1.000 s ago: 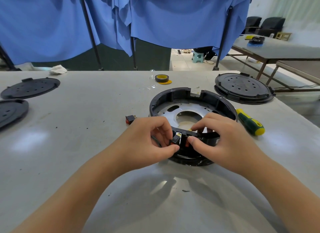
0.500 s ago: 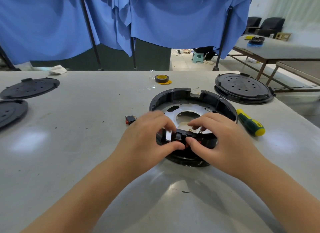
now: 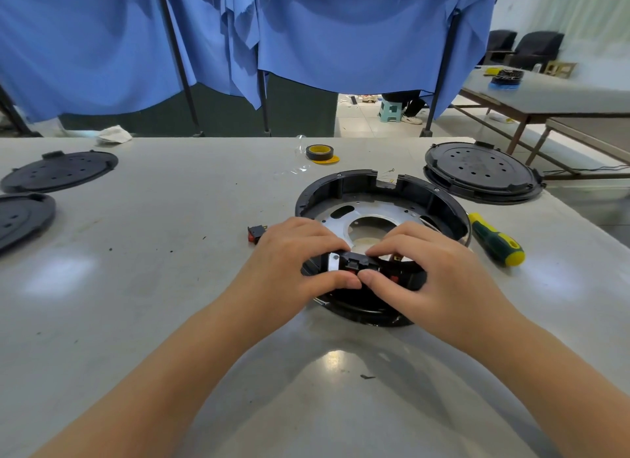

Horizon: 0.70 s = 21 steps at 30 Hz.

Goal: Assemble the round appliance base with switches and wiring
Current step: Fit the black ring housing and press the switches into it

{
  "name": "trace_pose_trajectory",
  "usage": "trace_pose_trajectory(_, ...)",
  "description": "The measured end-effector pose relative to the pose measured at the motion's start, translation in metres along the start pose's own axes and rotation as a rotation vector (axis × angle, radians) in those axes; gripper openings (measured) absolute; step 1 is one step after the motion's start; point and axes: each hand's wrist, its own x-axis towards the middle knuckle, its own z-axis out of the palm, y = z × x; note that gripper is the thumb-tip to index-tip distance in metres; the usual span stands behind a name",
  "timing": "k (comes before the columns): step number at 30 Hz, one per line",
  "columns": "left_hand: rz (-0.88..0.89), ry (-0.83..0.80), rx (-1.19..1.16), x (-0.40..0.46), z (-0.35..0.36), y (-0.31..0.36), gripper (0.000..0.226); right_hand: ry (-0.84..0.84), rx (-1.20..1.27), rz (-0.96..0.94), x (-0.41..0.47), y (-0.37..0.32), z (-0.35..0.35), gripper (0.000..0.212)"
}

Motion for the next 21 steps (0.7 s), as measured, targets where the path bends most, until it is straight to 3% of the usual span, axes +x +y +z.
trace_pose_trajectory(21,-0.051,-0.078,-0.022,-0.001,-0.011,0.001,0.032,0.09,-0.021,0.061,-0.001,-0.005,0.007,0.019)
